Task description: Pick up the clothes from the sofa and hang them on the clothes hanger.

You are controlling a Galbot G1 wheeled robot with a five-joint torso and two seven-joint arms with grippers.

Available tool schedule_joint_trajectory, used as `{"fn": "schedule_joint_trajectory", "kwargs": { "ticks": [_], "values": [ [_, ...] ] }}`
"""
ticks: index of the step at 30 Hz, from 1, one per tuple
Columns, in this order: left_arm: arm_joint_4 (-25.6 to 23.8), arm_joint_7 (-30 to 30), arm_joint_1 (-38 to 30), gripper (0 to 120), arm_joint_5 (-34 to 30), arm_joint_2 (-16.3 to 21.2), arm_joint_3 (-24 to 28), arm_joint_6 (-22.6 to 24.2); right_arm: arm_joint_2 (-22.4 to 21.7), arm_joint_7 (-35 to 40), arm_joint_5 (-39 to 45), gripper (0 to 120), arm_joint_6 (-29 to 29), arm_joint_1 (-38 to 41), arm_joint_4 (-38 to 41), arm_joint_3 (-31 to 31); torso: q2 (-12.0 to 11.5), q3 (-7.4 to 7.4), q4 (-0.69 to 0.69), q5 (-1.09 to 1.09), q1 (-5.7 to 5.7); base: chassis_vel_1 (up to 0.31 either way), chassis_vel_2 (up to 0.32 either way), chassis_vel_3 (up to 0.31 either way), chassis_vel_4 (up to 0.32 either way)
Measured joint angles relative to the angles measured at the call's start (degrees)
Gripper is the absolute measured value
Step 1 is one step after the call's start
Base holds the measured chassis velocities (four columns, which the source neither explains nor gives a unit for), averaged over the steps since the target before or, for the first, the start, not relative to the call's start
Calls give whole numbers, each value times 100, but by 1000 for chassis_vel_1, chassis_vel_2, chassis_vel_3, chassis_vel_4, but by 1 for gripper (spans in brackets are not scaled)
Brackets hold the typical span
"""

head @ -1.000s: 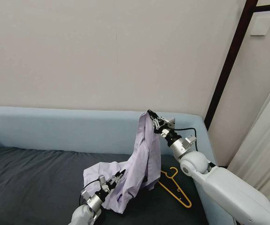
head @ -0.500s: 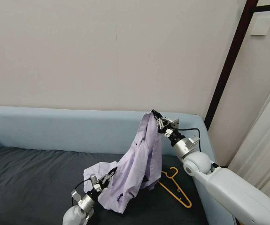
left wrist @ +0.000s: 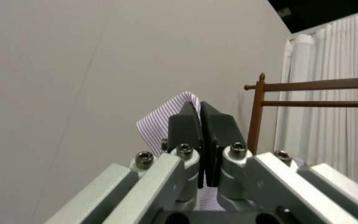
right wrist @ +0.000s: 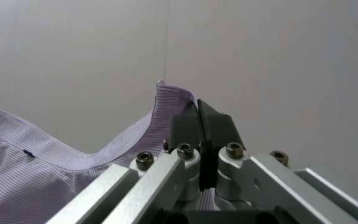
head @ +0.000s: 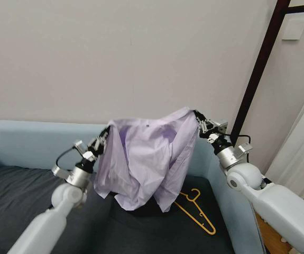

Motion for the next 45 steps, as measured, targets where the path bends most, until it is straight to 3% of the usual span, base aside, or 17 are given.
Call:
{"fn": "schedule_joint_trajectory", "kwargs": {
  "ticks": [3, 5, 12, 17, 21, 30, 33, 37, 40, 43, 45],
  "values": [
    [-288, -385, -331, 0, 192, 290, 55, 173, -143, 9, 252, 0, -76, 91, 252, 181, 0, 0, 1, -2, 0, 0, 0, 0, 0],
    [-592, -1166, -743, 0, 628, 573, 39, 485, -408, 37, 579, 0, -210, 255, 676, 385, 0, 0, -1, -3, 0, 0, 0, 0, 0],
    [-712, -1533, -708, 0, 1337, 824, -73, 736, -730, -100, 853, 0, -275, 226, 1130, 541, 0, -1, 0, -3, 0, 0, 0, 0, 0],
    [-823, -1542, -112, 0, 1939, 848, -120, 832, -957, -458, 400, 0, -215, -245, 1082, 568, 0, 0, 1, -3, 0, 0, 0, 0, 0],
    [-1217, -1819, 342, 0, 2580, 753, -129, 1019, -1163, -1095, -554, 0, -201, -825, 991, 751, -1, 0, -1, -1, 0, 0, 0, 0, 0],
    [-1670, -2545, 442, 0, 3068, 918, -310, 1577, -1340, -1516, -1374, 0, -415, -1187, 905, 1234, -1, 0, 0, -3, 1, 0, 0, 0, 0],
    [-1856, -2736, 345, 0, 3040, 1018, -418, 1791, -1371, -1288, -1144, 0, -471, -1092, 1068, 1293, -1, 0, -1, 0, 1, 0, 0, 0, 0],
    [-2163, -2858, 296, 0, 3013, 1050, -739, 2028, -1346, -601, 169, 0, -479, -862, 1699, 1308, 0, -1, 1, -2, 1, 0, 0, 0, 0],
    [-2229, -2858, 503, 0, 3188, 998, -821, 2030, -1326, -380, 467, 0, -476, -990, 1897, 1299, 0, -1, 1, -3, 1, 0, 0, 0, 0],
    [-2238, -2831, 904, 0, 3424, 897, -819, 2022, -1240, -263, 268, 0, -473, -1373, 1901, 1250, 0, -1, 0, -4, 1, 0, 0, 0, 0],
    [-2174, -2759, 1334, 0, 3768, 743, -739, 1986, -1025, -75, -471, 0, -547, -1862, 1695, 1142, 0, 0, -1, 0, 1, 0, 0, 0, 0]
  ]
}}
